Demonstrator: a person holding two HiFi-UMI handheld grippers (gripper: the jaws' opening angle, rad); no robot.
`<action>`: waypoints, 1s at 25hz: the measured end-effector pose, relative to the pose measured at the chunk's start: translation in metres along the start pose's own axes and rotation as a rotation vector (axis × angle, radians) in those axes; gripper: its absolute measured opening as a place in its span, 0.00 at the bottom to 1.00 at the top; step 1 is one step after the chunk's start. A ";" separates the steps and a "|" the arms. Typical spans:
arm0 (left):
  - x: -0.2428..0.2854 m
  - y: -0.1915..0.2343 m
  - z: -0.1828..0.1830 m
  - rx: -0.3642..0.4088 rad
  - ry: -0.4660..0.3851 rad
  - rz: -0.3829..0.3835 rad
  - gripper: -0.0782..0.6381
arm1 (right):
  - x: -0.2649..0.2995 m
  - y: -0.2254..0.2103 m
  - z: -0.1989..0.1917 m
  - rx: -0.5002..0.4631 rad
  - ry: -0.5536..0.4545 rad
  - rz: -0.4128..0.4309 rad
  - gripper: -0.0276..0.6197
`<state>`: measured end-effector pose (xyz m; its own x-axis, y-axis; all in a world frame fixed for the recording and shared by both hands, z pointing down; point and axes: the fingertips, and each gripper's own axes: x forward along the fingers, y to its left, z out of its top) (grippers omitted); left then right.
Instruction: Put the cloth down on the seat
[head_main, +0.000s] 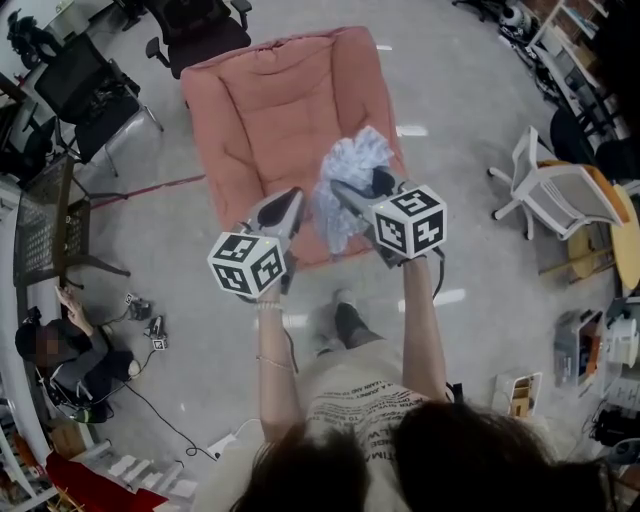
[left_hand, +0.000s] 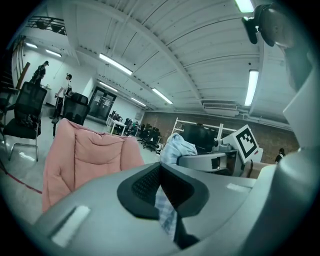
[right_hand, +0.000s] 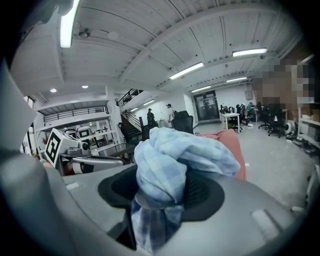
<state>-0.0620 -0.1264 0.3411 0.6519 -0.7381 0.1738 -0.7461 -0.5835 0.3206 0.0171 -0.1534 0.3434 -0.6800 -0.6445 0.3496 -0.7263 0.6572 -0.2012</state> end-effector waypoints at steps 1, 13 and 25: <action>0.007 0.001 0.000 -0.002 0.003 -0.002 0.11 | 0.003 -0.007 0.000 0.001 0.006 0.000 0.41; 0.083 0.028 0.002 -0.034 0.034 0.045 0.11 | 0.042 -0.081 0.003 0.016 0.071 0.057 0.41; 0.130 0.078 -0.016 -0.102 0.083 0.068 0.11 | 0.098 -0.129 -0.020 0.061 0.158 0.087 0.41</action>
<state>-0.0329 -0.2627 0.4040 0.6123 -0.7419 0.2732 -0.7741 -0.4924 0.3978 0.0461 -0.2933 0.4218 -0.7201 -0.5136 0.4665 -0.6731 0.6802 -0.2902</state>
